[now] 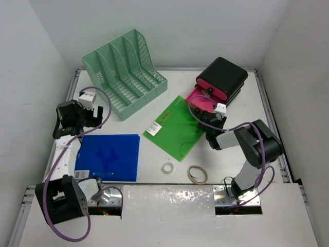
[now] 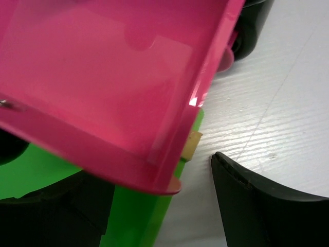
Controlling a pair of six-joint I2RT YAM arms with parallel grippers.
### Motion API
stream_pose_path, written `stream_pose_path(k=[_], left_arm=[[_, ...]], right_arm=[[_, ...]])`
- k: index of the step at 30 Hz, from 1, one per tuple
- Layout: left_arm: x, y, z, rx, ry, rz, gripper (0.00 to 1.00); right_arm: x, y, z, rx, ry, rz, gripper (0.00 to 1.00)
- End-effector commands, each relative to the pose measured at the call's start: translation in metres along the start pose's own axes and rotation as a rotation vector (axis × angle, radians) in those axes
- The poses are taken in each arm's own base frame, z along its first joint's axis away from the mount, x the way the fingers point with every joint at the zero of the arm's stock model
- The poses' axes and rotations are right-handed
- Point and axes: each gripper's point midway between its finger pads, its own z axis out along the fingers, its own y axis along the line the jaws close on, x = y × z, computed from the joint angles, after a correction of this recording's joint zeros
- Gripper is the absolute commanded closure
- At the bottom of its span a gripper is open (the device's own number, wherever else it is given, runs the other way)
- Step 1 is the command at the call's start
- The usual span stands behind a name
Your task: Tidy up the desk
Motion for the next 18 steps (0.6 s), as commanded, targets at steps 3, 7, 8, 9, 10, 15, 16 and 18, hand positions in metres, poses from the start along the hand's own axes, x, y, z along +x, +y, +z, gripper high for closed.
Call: stream_pose_path(k=[3,7,8,9,10,15,16,18], left_arm=[[-0.025,0.006,-0.002,-0.014,-0.063,0.035,0.12],[-0.025,0.008,-0.001,-0.02,-0.061,0.038,0.12],[-0.025,0.009,-0.001,-0.025,-0.06,0.043,0.12],[-0.025,0.01,-0.001,-0.028,-0.059,0.044,0.12],[-0.024,0.01,-0.001,-0.031,-0.058,0.047,0.12],[-0.022,0.01,0.0,-0.031,-0.05,0.049,0.12],[-0.021,0.01,0.0,-0.033,-0.047,0.052,0.12],[-0.02,0.011,-0.001,-0.039,-0.045,0.053,0.12]], right_arm=[[-0.016,0.005,0.006,-0.013,-0.023,0.037,0.33],[-0.019,0.01,0.012,-0.013,-0.009,0.016,0.36],[-0.018,0.01,0.012,-0.009,-0.002,0.01,0.38],[-0.019,0.011,0.013,-0.006,-0.002,0.01,0.38],[-0.019,0.011,0.014,-0.002,0.002,0.011,0.38],[-0.016,0.013,0.019,0.009,0.033,0.005,0.39],[-0.016,0.011,0.019,0.02,0.032,0.009,0.4],[-0.015,0.009,0.019,0.03,0.036,0.019,0.42]])
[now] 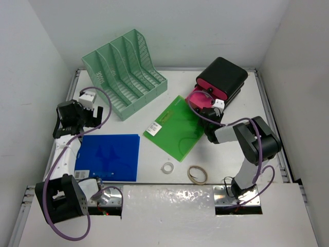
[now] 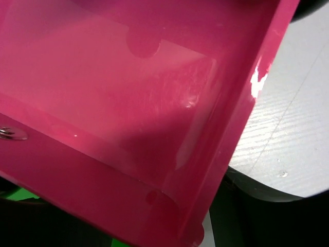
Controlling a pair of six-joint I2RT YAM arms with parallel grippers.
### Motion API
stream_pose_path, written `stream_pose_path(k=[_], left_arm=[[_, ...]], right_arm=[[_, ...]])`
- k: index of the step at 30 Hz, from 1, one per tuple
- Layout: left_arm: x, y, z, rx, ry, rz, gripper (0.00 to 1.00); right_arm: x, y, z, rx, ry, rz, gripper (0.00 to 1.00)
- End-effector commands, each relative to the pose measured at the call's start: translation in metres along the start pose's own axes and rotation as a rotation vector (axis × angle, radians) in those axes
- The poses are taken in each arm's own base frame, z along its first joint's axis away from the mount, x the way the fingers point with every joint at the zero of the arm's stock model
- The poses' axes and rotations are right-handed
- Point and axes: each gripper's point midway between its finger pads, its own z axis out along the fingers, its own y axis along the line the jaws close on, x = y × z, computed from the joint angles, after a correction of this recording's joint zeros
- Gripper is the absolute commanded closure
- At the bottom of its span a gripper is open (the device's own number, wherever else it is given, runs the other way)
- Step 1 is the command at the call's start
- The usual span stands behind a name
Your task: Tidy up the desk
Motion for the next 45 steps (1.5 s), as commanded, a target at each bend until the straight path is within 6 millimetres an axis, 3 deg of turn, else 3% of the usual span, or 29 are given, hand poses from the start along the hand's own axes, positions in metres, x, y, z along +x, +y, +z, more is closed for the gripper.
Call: stream_pose_path(k=[1,5,7,18,21,26,27,28,34,41,45], left_arm=[[-0.022,0.008,-0.003,-0.026,-0.057,0.037,0.12],[-0.02,0.008,-0.002,-0.027,-0.055,0.041,0.12],[-0.02,0.008,-0.002,-0.026,-0.053,0.041,0.11],[-0.018,0.006,-0.002,-0.02,-0.053,0.039,0.11],[-0.017,0.005,-0.001,-0.016,-0.051,0.036,0.11],[-0.016,0.005,-0.001,-0.017,-0.054,0.039,0.11],[-0.015,0.005,0.0,-0.019,-0.052,0.038,0.11],[-0.015,0.005,0.0,-0.02,-0.054,0.039,0.11],[-0.014,0.005,0.003,-0.015,-0.052,0.032,0.11],[-0.012,0.005,0.003,-0.02,-0.046,0.029,0.11],[-0.011,0.005,0.002,-0.019,-0.045,0.03,0.11]], right_arm=[[-0.01,0.0,0.003,0.027,-0.018,0.041,0.42],[-0.006,-0.005,0.005,0.05,0.008,0.038,0.44],[-0.008,-0.005,0.006,0.052,0.01,0.04,0.51],[-0.005,-0.006,0.008,0.046,0.035,0.035,0.67],[-0.006,-0.006,0.006,0.032,0.033,0.004,0.76],[0.0,-0.006,-0.006,-0.034,0.011,-0.004,0.82],[-0.009,-0.001,-0.011,-0.064,-0.024,0.012,0.83],[-0.002,-0.005,-0.015,-0.068,-0.017,0.0,0.83],[-0.004,0.003,-0.032,-0.144,-0.031,-0.04,0.83],[-0.001,0.003,-0.039,-0.175,-0.032,-0.056,0.83],[0.013,-0.002,-0.055,-0.225,-0.007,-0.074,0.83]])
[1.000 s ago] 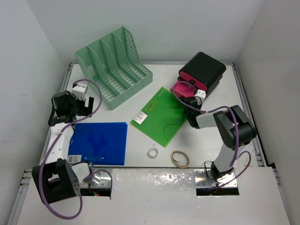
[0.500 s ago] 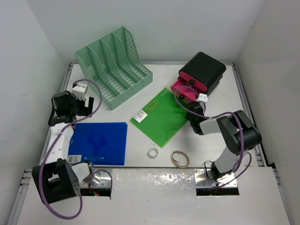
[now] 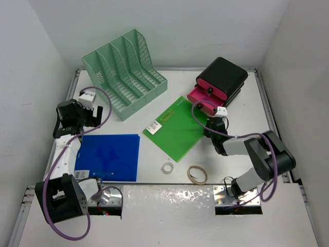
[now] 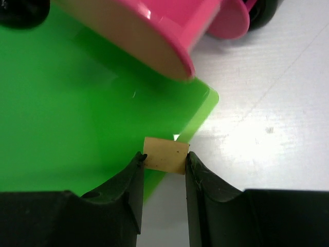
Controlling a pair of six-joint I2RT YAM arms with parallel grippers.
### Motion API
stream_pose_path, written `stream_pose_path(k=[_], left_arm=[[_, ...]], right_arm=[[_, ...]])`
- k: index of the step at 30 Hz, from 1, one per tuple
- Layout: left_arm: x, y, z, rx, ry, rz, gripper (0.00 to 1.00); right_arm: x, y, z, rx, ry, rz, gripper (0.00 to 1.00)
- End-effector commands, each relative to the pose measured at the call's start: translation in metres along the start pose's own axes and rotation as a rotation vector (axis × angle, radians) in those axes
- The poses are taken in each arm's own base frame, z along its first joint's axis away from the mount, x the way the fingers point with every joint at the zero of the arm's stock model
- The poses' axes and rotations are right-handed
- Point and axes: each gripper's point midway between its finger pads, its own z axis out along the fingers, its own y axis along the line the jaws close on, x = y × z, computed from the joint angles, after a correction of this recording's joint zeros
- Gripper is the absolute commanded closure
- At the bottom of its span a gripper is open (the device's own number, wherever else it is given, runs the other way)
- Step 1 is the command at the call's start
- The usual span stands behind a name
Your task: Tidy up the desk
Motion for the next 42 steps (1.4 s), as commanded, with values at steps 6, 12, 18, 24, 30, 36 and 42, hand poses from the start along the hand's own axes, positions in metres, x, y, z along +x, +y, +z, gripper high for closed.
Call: stream_pose_path(k=[6,12,18,24,30,36,42], left_arm=[[-0.007,-0.003,0.004,0.012,-0.042,0.002,0.11],[-0.002,-0.005,0.007,0.026,-0.029,-0.012,0.11],[-0.001,-0.007,0.008,0.033,-0.027,-0.017,0.11],[0.0,-0.007,0.009,0.034,-0.024,-0.014,0.11],[0.005,-0.006,0.012,0.028,-0.006,-0.012,0.11],[0.008,-0.007,0.015,0.037,0.002,-0.014,0.11],[0.01,-0.006,0.016,0.033,0.013,-0.013,0.11]], right_arm=[[-0.02,0.049,-0.049,-0.351,-0.039,-0.222,0.89],[-0.093,0.118,-0.097,-0.706,-0.185,-0.403,0.9],[-0.167,0.125,-0.051,-0.494,-0.191,-0.382,0.89],[-0.212,0.107,0.006,-0.237,-0.162,-0.287,0.87],[-0.209,0.085,0.042,-0.086,-0.087,-0.284,0.86],[-0.194,0.07,0.049,-0.032,-0.057,-0.259,0.76],[-0.186,0.071,0.05,-0.049,-0.016,-0.279,0.47]])
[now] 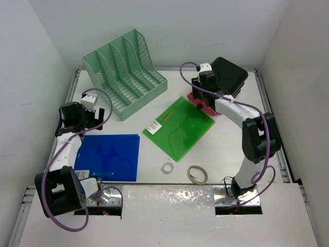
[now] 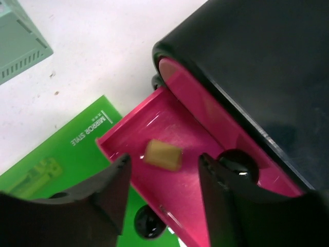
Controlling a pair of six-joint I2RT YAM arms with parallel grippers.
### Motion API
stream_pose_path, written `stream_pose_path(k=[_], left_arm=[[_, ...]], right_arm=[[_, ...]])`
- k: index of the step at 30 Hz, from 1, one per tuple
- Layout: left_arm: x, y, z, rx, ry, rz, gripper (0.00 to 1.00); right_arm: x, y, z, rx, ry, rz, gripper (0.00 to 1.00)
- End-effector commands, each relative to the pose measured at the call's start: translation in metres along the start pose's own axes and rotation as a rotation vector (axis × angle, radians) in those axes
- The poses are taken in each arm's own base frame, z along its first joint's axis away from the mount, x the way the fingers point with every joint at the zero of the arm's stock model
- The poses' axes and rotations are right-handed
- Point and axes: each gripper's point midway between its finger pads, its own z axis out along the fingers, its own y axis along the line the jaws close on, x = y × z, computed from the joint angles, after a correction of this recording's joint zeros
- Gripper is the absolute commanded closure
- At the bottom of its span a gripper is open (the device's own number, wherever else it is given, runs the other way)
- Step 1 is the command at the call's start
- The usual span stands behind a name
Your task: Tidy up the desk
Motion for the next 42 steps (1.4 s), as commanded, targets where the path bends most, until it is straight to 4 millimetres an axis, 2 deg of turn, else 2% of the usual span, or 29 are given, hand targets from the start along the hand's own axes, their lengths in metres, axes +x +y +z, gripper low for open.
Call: stream_pose_path(k=[1,2,4,9,11,12,14,15,16,17,18,20,21,23,24,26,29,37,40,42], left_arm=[[-0.012,0.002,0.001,-0.009,-0.043,0.019,0.11],[-0.012,0.003,0.001,-0.009,-0.043,0.019,0.11],[-0.012,0.002,0.001,-0.006,-0.042,0.017,0.11],[-0.012,0.002,0.001,-0.005,-0.044,0.016,0.11],[-0.012,0.001,0.001,-0.001,-0.043,0.015,0.11],[-0.012,0.001,0.001,0.0,-0.043,0.014,0.12],[-0.012,0.0,0.001,0.001,-0.045,0.015,0.11],[-0.012,0.001,0.001,-0.002,-0.046,0.013,0.11],[-0.012,0.001,0.001,-0.002,-0.046,0.013,0.11],[-0.012,0.001,0.001,-0.004,-0.045,0.013,0.11],[-0.012,0.002,0.001,-0.006,-0.044,0.014,0.11],[-0.013,0.003,0.001,-0.012,-0.045,0.017,0.11],[-0.013,0.003,0.001,-0.013,-0.044,0.018,0.11],[-0.011,0.003,0.002,-0.013,-0.04,0.017,0.11],[-0.011,0.003,0.002,-0.011,-0.037,0.016,0.11],[-0.009,0.003,0.003,-0.01,-0.033,0.017,0.11],[-0.009,0.003,0.004,-0.006,-0.031,0.026,0.11],[-0.008,0.007,0.006,-0.026,-0.02,0.006,0.11],[-0.011,0.007,0.003,-0.02,-0.019,0.013,0.11],[-0.009,0.01,0.004,-0.038,-0.018,0.025,0.11]], right_arm=[[-0.013,-0.005,-0.002,0.021,-0.017,0.012,0.44],[-0.016,-0.006,-0.005,0.021,-0.023,0.01,0.39],[-0.018,-0.005,-0.009,0.014,-0.028,0.005,0.37],[-0.044,-0.009,-0.036,-0.005,-0.113,-0.003,0.4],[-0.057,-0.005,-0.048,-0.028,-0.163,-0.002,0.44],[-0.061,-0.002,-0.061,-0.051,-0.189,0.009,0.53],[-0.067,0.01,-0.075,-0.097,-0.235,0.02,0.61],[-0.061,0.014,-0.085,-0.114,-0.24,0.021,0.67],[-0.054,0.021,-0.089,-0.136,-0.238,0.019,0.68],[-0.033,0.033,-0.091,-0.164,-0.216,0.009,0.7],[-0.029,0.039,-0.1,-0.18,-0.226,0.051,0.75],[-0.007,0.047,-0.101,-0.19,-0.201,0.097,0.81],[0.02,0.047,-0.097,-0.176,-0.147,0.158,0.84],[0.038,0.042,-0.092,-0.141,-0.133,0.192,0.9],[0.06,0.038,-0.088,-0.114,-0.097,0.204,0.92],[0.076,0.032,-0.082,-0.079,-0.078,0.207,0.99],[0.096,0.028,-0.074,-0.049,-0.039,0.189,1.0],[0.097,-0.007,-0.042,0.038,-0.023,0.195,1.0],[0.096,-0.03,-0.028,0.105,-0.019,0.219,1.0],[0.091,-0.037,-0.022,0.129,-0.022,0.204,1.0]])
